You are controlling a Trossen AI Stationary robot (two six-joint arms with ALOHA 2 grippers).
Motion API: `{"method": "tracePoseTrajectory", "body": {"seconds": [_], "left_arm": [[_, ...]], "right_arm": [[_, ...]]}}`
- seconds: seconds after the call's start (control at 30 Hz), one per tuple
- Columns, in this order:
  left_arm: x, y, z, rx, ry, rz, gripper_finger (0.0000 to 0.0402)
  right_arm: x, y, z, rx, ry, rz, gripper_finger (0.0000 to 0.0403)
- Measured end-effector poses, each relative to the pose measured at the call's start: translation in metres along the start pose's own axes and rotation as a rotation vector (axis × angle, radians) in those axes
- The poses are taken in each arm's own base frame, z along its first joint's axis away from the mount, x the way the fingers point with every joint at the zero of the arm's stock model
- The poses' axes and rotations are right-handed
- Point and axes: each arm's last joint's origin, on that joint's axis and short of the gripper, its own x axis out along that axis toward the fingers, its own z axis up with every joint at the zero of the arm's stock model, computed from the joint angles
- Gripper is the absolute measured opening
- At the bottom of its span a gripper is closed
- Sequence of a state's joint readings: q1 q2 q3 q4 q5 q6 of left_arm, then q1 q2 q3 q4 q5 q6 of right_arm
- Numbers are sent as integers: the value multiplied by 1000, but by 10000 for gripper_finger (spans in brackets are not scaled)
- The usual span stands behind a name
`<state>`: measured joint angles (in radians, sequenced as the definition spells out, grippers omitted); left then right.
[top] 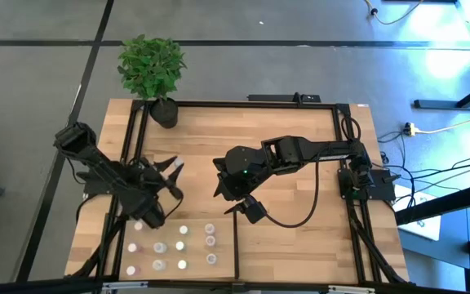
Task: Pick and place medicine bottles onto shelf by color
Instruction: Put the white pill bottle on the shelf aligned with the other white pill bottles
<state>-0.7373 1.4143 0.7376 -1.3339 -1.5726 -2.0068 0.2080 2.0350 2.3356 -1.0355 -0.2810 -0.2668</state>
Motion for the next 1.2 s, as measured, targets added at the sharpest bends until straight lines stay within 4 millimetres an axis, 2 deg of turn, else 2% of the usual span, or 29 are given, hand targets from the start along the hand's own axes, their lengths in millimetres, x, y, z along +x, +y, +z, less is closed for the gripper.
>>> {"method": "tracePoseTrajectory", "body": {"seconds": [0.17, 0.47, 0.67, 1.03, 1.2], "left_arm": [[15, 3, -8, -57, -2, 87, 133], [28, 13, -45, -230, -18, 164, 133], [33, 12, -63, -217, -19, 195, 133], [53, 10, -68, -171, -21, 300, 133], [57, 10, -70, -141, 61, 302, 133]], "right_arm": [[0, 0, 0, 0, 0, 0, 265], [0, 0, 0, 0, 0, 0, 265], [0, 0, 0, 0, 0, 0, 265], [0, 0, 0, 0, 0, 0, 265], [0, 0, 0, 0, 0, 0, 265]]}}
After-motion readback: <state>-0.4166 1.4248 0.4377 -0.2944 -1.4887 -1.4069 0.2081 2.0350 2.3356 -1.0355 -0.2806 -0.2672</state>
